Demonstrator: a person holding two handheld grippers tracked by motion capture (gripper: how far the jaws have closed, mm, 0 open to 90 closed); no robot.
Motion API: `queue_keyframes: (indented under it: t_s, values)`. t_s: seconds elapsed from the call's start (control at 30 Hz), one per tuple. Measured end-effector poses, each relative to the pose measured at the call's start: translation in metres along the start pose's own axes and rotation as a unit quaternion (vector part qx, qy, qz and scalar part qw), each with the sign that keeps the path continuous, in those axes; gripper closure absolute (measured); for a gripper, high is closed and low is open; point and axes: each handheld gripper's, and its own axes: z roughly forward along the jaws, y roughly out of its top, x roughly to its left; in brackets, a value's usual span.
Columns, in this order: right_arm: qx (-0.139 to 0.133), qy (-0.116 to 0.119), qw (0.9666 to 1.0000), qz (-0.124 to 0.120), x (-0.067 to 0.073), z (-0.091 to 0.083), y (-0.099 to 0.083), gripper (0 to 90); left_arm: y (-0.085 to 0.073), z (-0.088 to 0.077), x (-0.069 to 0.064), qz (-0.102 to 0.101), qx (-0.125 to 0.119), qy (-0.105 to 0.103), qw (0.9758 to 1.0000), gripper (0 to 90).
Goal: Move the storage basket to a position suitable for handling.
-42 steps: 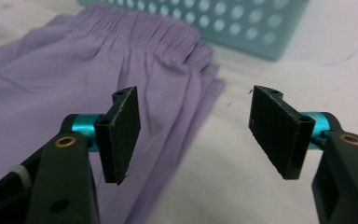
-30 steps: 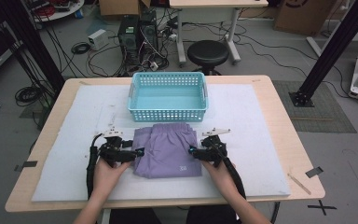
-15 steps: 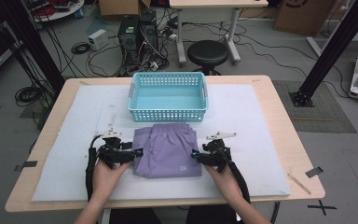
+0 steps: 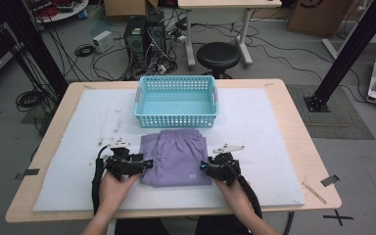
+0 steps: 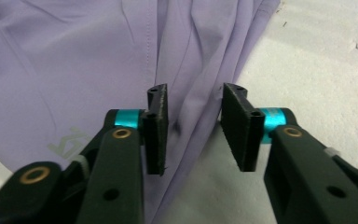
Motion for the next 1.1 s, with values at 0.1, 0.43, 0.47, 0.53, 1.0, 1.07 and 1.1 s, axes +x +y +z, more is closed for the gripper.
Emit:
queue_keyframes:
  t_s: [0.1,0.43,0.47,0.53,1.0,1.07,1.1]
  values:
    - [0.001,0.002,1.0,0.007,-0.003,0.0,0.0,71.9,-0.001,0.0,0.0,0.0,-0.002,0.006,1.0,45.5]
    - [0.002,0.013,0.9998,0.016,-0.003,0.001,0.001,87.6,0.0,0.004,-0.003,0.005,0.003,0.007,1.0,72.5]
    - [0.002,0.011,0.9998,0.014,-0.002,0.001,0.001,87.9,0.0,0.004,-0.003,0.005,0.005,0.008,0.9999,75.0]
    - [0.001,0.012,0.9998,0.016,-0.003,0.0,0.001,88.4,0.0,0.005,-0.003,0.003,0.004,0.006,1.0,77.4]
    - [0.006,0.013,0.9998,0.015,-0.007,-0.016,-0.01,89.1,0.002,0.016,-0.017,0.01,0.015,-0.024,0.9996,83.3]
    - [0.006,0.013,0.9997,0.018,-0.01,-0.02,-0.013,89.1,0.001,0.018,-0.021,0.009,0.017,-0.033,0.9993,83.4]
    - [0.006,0.013,0.9998,0.016,-0.011,-0.022,-0.014,89.2,0.001,0.019,-0.023,0.01,0.018,-0.037,0.9991,83.5]
